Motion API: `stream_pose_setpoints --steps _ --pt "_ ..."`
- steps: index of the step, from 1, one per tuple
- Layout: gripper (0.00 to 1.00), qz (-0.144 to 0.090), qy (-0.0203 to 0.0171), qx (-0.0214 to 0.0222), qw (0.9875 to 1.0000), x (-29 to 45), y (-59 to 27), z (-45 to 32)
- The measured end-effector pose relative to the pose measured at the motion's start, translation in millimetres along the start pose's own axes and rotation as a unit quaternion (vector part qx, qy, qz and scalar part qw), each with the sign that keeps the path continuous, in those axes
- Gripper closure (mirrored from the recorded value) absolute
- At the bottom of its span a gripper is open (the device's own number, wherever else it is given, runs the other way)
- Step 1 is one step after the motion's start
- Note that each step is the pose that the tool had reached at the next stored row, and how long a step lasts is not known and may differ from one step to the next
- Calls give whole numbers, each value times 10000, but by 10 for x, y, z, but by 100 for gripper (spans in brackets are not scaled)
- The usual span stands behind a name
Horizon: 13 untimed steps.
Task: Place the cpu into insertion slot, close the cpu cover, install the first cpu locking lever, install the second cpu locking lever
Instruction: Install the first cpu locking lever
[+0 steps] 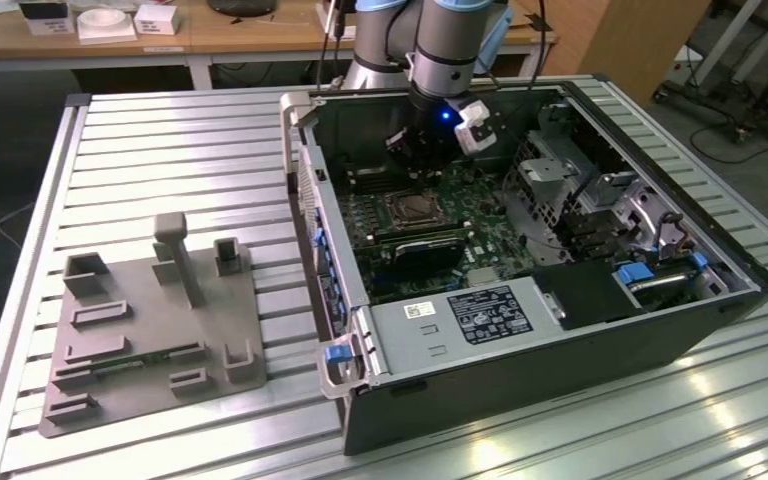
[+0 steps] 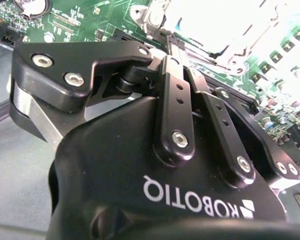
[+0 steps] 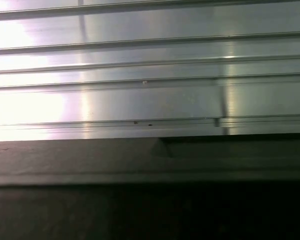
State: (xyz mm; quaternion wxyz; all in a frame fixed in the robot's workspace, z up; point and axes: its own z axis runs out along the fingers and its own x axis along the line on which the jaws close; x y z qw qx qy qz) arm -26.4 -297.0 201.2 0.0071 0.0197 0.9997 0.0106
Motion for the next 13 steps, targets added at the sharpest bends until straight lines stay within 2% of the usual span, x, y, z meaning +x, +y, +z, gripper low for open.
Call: stream_pose_setpoints --steps 13 --pt "90 -1 -2 47 10000 -2 5 7"
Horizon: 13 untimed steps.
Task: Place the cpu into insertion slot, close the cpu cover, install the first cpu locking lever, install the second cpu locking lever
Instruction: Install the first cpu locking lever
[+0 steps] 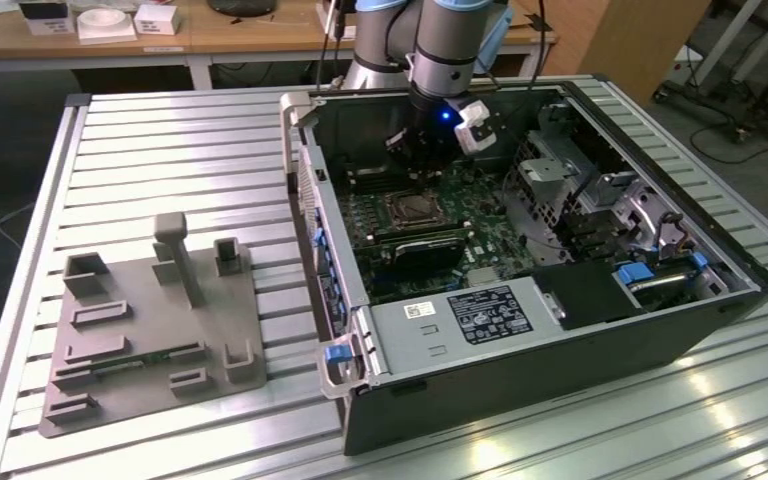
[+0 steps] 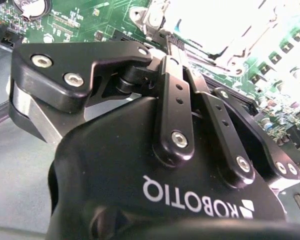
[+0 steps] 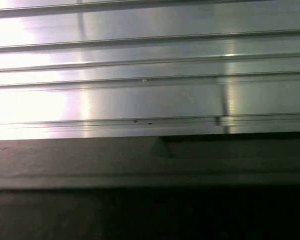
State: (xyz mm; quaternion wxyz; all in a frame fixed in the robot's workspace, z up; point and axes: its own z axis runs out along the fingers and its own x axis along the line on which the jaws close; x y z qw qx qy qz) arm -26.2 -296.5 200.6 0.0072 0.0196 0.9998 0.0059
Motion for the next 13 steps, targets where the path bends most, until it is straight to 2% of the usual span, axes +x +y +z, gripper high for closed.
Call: stream_pose_setpoints --steps 7,13 --pt "90 0 0 46 10000 -4 13 30" --pt "90 0 -3 47 10000 -7 17 29"
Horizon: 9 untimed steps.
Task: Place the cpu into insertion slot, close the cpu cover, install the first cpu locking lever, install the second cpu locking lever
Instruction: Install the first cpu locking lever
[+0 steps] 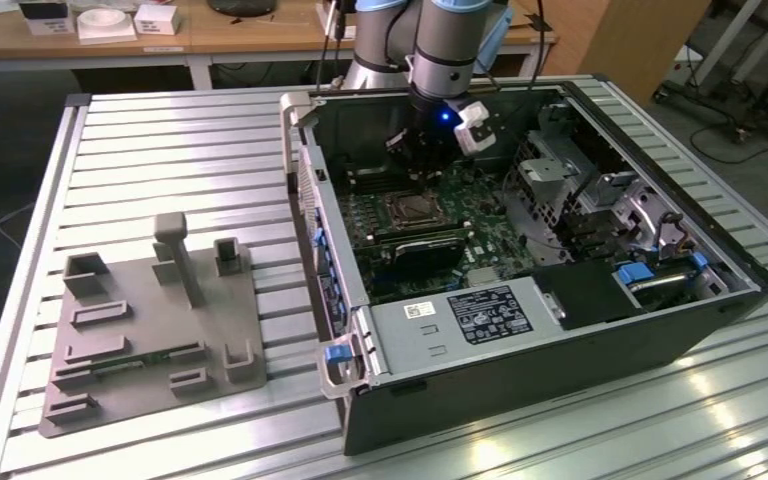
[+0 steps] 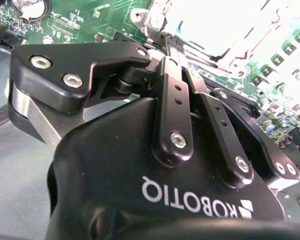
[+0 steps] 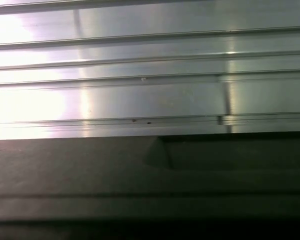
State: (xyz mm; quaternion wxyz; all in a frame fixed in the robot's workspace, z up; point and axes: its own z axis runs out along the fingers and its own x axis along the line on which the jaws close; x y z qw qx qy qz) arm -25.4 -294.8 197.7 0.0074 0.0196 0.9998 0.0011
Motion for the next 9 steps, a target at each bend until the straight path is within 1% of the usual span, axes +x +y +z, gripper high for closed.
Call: stream_pose_setpoints --steps 9 --pt "90 0 1 2 10000 1 6 -18"
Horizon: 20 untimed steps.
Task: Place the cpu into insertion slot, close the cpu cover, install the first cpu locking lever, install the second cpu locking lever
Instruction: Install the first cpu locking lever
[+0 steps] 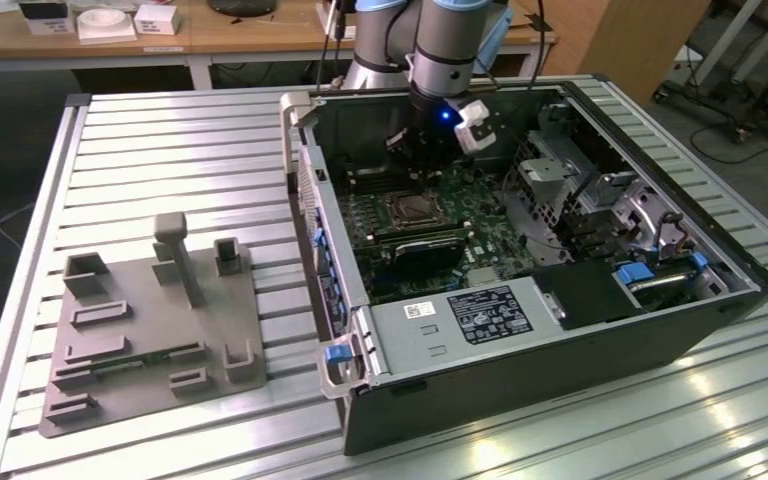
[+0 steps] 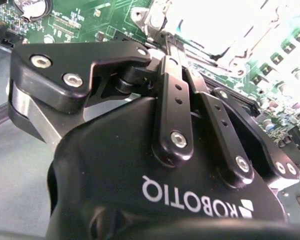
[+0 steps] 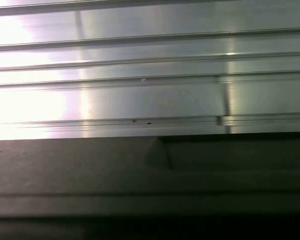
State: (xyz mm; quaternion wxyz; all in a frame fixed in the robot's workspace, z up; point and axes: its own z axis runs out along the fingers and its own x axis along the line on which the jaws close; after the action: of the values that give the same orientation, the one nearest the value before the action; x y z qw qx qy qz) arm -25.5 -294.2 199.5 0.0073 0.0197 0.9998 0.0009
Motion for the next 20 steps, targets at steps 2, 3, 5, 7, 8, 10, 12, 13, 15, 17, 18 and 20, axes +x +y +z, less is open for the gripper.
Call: stream_pose_setpoints --steps 2,3,5,7,8,10,12,13,15,17,18,20 --pt "90 0 0 0 10000 0 4 -1" --pt "90 0 0 0 10000 0 6 -1" --pt "90 -1 0 -1 10000 0 8 -1" --pt "90 0 -1 7 10000 0 10 1" --pt "90 0 -2 24 10000 0 10 1" --pt "90 -1 -3 52 10000 -1 11 2" --pt "90 -1 -3 68 10000 -1 15 6" --pt "90 -1 -3 76 10000 0 18 9" --pt "90 -2 -4 92 10000 0 24 17" --pt "90 -2 -3 103 9999 0 30 19" --pt "90 -2 -4 105 9999 0 33 20" --pt "90 -3 -4 106 9999 0 37 20"
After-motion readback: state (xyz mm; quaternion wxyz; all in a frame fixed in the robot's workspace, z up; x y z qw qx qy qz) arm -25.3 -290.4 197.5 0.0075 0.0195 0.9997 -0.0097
